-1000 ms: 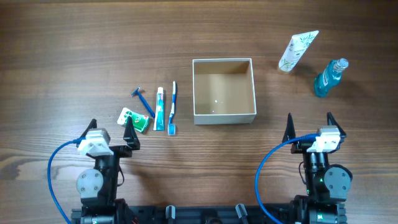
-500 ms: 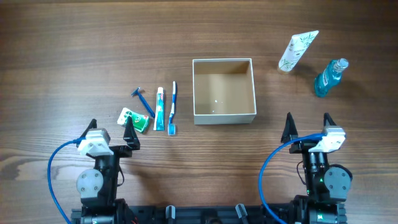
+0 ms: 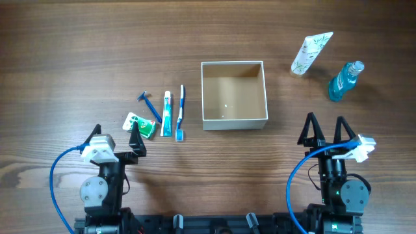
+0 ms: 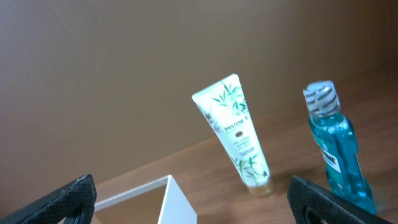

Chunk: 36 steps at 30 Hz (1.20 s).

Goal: Pack container
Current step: 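Move the right gripper up toward the white Pantene tube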

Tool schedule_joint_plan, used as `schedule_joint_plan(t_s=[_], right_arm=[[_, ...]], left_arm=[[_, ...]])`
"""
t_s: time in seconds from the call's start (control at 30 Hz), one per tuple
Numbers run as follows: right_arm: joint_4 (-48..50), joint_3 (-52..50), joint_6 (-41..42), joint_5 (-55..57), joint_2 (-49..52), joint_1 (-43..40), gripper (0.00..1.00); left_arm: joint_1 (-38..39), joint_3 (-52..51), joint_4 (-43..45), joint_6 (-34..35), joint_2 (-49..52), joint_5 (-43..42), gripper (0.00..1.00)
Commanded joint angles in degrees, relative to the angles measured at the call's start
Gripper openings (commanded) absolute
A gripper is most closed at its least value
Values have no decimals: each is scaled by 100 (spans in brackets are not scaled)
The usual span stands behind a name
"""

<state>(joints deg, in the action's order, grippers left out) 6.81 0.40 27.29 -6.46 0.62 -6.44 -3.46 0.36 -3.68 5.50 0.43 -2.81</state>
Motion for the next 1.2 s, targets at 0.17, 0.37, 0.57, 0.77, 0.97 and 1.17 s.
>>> schedule_joint_plan(t_s=[0.17, 0.37, 0.57, 0.77, 0.97, 1.17], right_arm=[[4, 9, 116, -247, 17, -15, 100], [4, 166, 118, -857, 17, -15, 100], [4, 809, -398, -863, 210, -15, 100], [-46, 2109, -1169, -977, 1364, -15, 100], [-1224, 4317, -1550, -1335, 3735, -15, 100], [-3882, 7316, -2004, -1276, 6041, -15, 100]], left_arm=[[28, -2, -63, 98, -4, 94, 100], [28, -2, -63, 96, -4, 94, 100], [28, -2, -63, 98, -4, 94, 100], [28, -2, -63, 98, -4, 94, 100], [28, -2, -63, 98, -4, 94, 100], [28, -2, -63, 98, -4, 96, 100]])
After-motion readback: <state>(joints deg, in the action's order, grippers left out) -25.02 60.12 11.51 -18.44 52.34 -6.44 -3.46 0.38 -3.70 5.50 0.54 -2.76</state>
